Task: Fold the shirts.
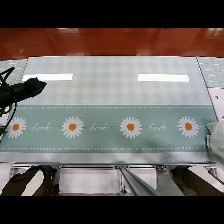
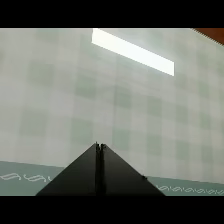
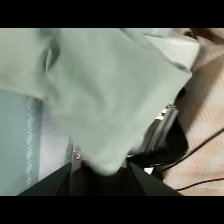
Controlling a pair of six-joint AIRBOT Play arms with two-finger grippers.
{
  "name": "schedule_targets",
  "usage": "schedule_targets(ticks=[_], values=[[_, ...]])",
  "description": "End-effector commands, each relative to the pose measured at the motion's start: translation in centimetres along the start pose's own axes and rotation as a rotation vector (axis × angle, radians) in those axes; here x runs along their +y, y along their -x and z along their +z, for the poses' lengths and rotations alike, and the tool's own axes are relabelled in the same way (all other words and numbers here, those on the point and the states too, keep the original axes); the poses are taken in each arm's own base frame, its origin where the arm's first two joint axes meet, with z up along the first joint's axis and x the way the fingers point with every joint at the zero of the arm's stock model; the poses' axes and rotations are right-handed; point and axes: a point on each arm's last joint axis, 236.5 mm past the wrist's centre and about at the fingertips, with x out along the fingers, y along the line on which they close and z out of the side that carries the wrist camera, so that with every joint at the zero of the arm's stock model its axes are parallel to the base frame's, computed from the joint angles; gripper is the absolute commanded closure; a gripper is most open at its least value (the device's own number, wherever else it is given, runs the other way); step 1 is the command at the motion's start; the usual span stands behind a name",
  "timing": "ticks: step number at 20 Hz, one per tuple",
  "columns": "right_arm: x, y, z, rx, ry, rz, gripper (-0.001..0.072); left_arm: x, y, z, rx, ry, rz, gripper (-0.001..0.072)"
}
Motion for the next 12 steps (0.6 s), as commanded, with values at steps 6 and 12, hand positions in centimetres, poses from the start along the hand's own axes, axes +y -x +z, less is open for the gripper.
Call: schedule_targets(ticks=[6,12], values=[[10.2,3.2,2.6,-0.115,0.147,0.432,0.0686,-1.0,0.3,5.8,-0.127,-0.036,0.003,0.0692],[35.6,12.7,-4.4,-0.604,0.829,0.796,0.0686,-12.0,-0.2,10.1,-0.106,-0.198,-0.193,0.0693]])
